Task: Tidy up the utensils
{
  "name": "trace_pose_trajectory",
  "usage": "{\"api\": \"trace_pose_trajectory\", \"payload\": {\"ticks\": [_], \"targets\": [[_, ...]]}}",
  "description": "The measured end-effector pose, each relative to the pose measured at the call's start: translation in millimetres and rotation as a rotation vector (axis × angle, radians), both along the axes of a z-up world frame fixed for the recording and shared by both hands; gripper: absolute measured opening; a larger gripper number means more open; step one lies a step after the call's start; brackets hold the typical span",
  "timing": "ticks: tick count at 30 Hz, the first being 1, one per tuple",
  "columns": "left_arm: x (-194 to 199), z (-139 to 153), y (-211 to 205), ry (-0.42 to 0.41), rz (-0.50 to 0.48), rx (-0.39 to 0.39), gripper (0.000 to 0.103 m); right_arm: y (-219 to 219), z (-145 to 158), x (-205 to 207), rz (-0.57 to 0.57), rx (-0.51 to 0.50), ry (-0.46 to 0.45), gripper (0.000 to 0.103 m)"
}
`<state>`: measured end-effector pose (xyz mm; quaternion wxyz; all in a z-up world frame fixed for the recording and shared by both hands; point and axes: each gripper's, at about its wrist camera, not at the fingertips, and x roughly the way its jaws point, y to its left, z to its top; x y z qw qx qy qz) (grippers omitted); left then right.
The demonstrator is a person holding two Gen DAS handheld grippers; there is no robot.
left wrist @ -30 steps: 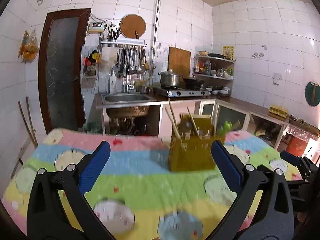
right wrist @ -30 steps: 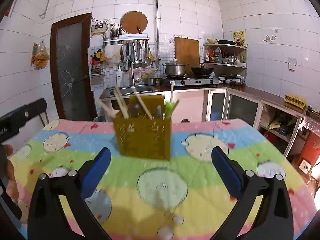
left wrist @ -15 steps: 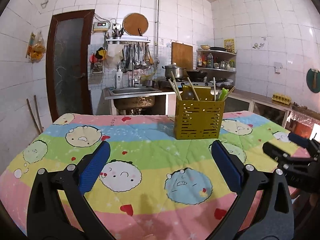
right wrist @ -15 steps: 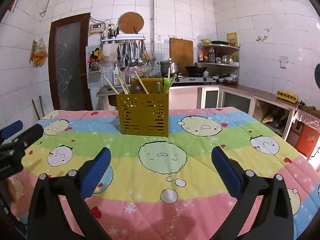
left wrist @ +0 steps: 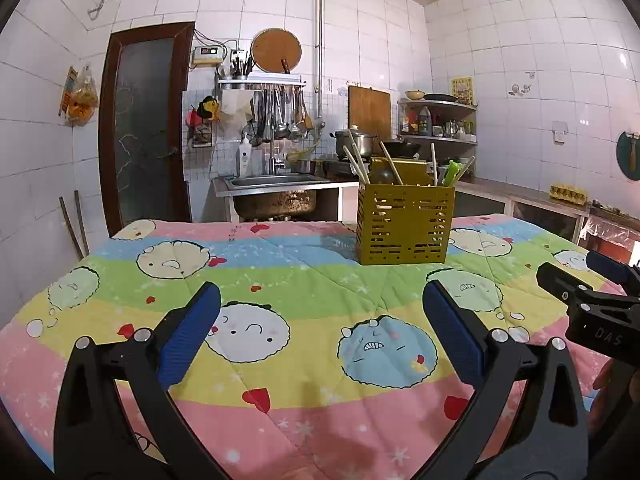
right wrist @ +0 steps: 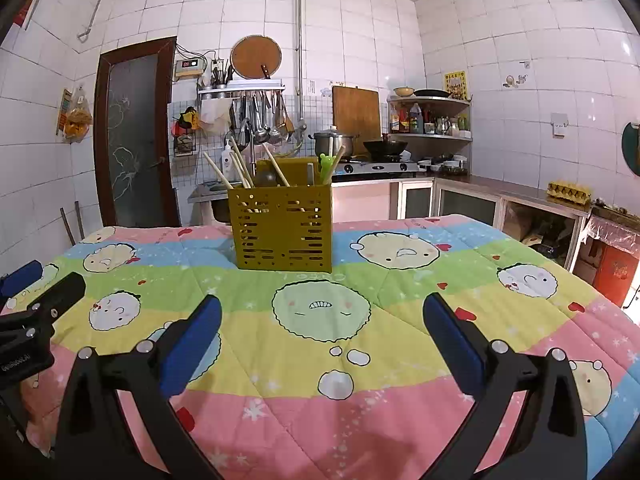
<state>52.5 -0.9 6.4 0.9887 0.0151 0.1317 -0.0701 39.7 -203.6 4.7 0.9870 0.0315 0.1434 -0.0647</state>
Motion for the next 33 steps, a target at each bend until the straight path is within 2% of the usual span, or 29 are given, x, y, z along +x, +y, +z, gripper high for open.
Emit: {"api": "trace_pose_trajectory", "payload": {"ticks": [16,33], "targets": [[-8,1,4,-0.034,0.007,0.000,0.098,6,4,-12,-0.003,-0.044,-0.053,0.098],[-6,1,7,-0.030,0.003,-0.009,0.098,2,5,-15,-0.011,-0.032,-0.060,0.098]]}}
